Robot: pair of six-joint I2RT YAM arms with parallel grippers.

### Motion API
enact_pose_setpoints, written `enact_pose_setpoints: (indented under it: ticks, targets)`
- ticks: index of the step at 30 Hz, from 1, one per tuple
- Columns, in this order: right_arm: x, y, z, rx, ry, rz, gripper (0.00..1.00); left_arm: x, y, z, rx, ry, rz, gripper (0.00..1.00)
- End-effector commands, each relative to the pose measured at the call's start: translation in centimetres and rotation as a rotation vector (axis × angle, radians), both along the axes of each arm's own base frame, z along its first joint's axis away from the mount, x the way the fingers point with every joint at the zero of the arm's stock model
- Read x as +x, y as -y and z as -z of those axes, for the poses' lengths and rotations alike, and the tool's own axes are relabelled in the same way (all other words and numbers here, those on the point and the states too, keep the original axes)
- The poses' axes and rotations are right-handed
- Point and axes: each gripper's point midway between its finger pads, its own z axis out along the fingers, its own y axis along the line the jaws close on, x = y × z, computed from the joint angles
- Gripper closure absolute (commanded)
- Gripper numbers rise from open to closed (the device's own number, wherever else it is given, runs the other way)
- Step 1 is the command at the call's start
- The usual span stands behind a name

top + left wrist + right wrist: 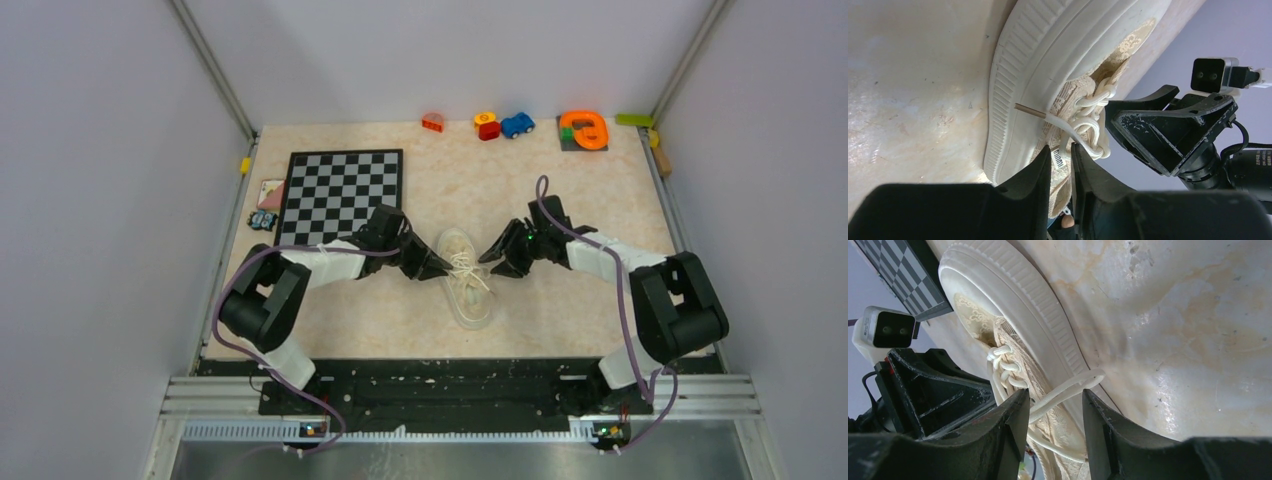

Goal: Tie the shoes
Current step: Tie the shoelace on the shoe.

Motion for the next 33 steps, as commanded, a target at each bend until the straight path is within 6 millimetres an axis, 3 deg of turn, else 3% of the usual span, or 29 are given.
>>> enact_pose_setpoints:
  ticks: [1, 8, 12, 14, 17, 22, 25, 28, 33]
  targets:
    - [1.0, -1.1, -1.5, 0.033, 0.036, -0.005, 0.55, 0.7, 0.7, -0.7, -0.014, 0.041, 0.02, 0.74]
    - [0.6, -2.1, -1.1, 0.052, 0.018, -0.029, 0.54, 0.8, 1.0, -0.2, -0.007, 0.043, 0.034, 0.76]
    - [0.5, -2.4, -1.2, 0.059, 0.014, -0.035, 0.54, 0.8, 1.0, -0.1, -0.002, 0.044, 0.035, 0.89]
    - [0.4, -2.6, -1.2, 0.063, 0.01, -0.038, 0.55, 0.8, 0.9, -0.1, 0.0, 0.048, 0.033, 1.0]
    - [0.3, -2.7, -1.3, 0.071, 0.007, -0.038, 0.57, 0.9, 0.8, -0.5, 0.006, 0.06, 0.034, 1.0]
    - [0.4, -2.9, -1.4, 0.079, 0.006, -0.034, 0.75, 0.8, 0.7, -0.6, 0.019, 0.069, 0.04, 1.0]
    - [0.6, -2.8, -1.5, 0.081, 0.005, -0.015, 0.92, 0.7, 0.6, -0.7, 0.023, 0.072, 0.049, 1.0]
    - [0.6, -3.0, -1.7, 0.09, 0.008, -0.016, 1.0, 0.6, 0.5, -0.7, 0.034, 0.073, 0.06, 1.0]
    - [0.8, -2.5, -1.4, 0.044, 0.018, -0.017, 1.0, 0.3, -0.2, -0.4, 0.059, 0.062, 0.059, 1.0]
